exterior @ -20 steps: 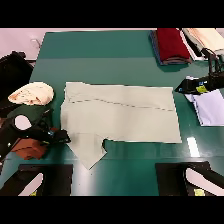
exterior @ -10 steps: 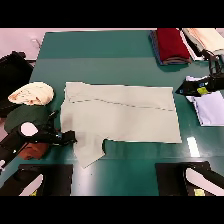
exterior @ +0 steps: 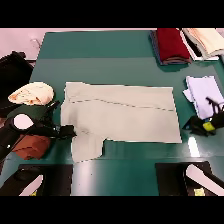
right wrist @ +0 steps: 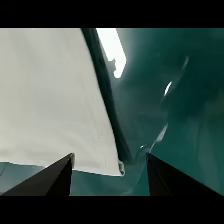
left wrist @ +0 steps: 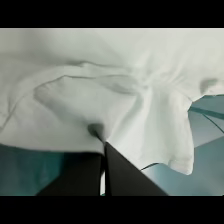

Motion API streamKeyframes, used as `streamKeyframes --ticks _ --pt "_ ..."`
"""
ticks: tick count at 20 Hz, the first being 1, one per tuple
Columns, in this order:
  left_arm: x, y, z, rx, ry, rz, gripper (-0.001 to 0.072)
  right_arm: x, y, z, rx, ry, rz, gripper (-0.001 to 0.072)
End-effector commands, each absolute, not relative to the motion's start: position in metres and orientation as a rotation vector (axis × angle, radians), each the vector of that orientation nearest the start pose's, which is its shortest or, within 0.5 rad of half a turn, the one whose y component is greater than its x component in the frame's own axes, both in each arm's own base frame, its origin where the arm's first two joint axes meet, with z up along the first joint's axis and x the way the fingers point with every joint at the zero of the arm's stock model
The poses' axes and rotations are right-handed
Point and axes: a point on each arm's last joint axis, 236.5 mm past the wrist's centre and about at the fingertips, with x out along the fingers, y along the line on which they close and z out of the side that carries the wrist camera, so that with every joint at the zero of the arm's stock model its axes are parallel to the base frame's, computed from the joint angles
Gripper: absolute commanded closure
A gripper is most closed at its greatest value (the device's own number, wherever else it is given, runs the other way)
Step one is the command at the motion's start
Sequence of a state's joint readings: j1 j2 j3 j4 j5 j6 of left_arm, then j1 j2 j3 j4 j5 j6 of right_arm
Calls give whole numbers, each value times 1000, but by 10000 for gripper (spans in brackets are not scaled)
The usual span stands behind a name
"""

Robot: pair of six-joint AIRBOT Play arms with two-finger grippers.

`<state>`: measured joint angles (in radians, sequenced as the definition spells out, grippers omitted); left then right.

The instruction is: Fold the shirts.

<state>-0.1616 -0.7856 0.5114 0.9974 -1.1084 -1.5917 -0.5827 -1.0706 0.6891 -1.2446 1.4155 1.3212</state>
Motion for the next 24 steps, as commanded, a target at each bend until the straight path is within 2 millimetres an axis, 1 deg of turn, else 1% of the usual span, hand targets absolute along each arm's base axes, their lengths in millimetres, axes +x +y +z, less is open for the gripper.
streamKeyframes --ticks 1,2,4,5,6,7,8,9,10,11,14,15,16,17,18,19,20,21,23,24 --pt "211 -149 -26 -461 1374 -375 683 172 -14 -92 823 1658 -7 205" --pt "211 -149 -26 -457 1373 -377 683 175 -6 -94 848 1654 12 212" --pt "211 -147 -28 -443 1376 -371 683 180 10 -96 846 1670 61 281" --pt "208 -145 -29 -434 1386 -372 683 183 14 -95 814 1681 85 305" --pt "204 -145 -27 -414 1401 -385 684 187 15 -91 767 1684 107 451" --pt "201 -144 -24 -393 1418 -397 684 192 16 -85 721 1676 125 548" --pt "199 -142 -18 -368 1427 -404 684 198 13 -77 651 1665 137 628" --pt "198 -139 -9 -342 1407 -408 684 200 9 -68 582 1659 145 691" --pt "197 -137 1 -340 1374 -402 685 199 4 -57 502 1655 146 692" --pt "190 -133 10 -347 1354 -382 685 195 -1 -47 438 1657 143 692" --pt "154 -131 29 -358 1379 -395 684 184 -12 -16 310 1620 118 692" --pt "148 -130 33 -356 1391 -398 684 184 -15 -8 284 1588 103 693" --pt "146 -129 39 -342 1394 -402 684 188 -23 0 244 1543 72 693" --pt "151 -129 44 -330 1371 -407 685 194 -28 8 220 1500 53 693" --pt "164 -128 50 -316 1326 -406 685 203 -31 16 211 1461 46 693" --pt "181 -125 53 -301 1283 -392 685 210 -33 21 206 1444 43 694" --pt "200 -122 54 -276 1251 -375 684 223 -32 25 209 1430 58 693" --pt "217 -119 52 -251 1232 -362 684 237 -32 26 206 1426 72 694" --pt "253 -120 44 -215 1213 -363 683 263 -33 22 195 1424 84 693" --pt "276 -119 41 -207 1196 -342 683 279 -32 18 201 1428 85 694"
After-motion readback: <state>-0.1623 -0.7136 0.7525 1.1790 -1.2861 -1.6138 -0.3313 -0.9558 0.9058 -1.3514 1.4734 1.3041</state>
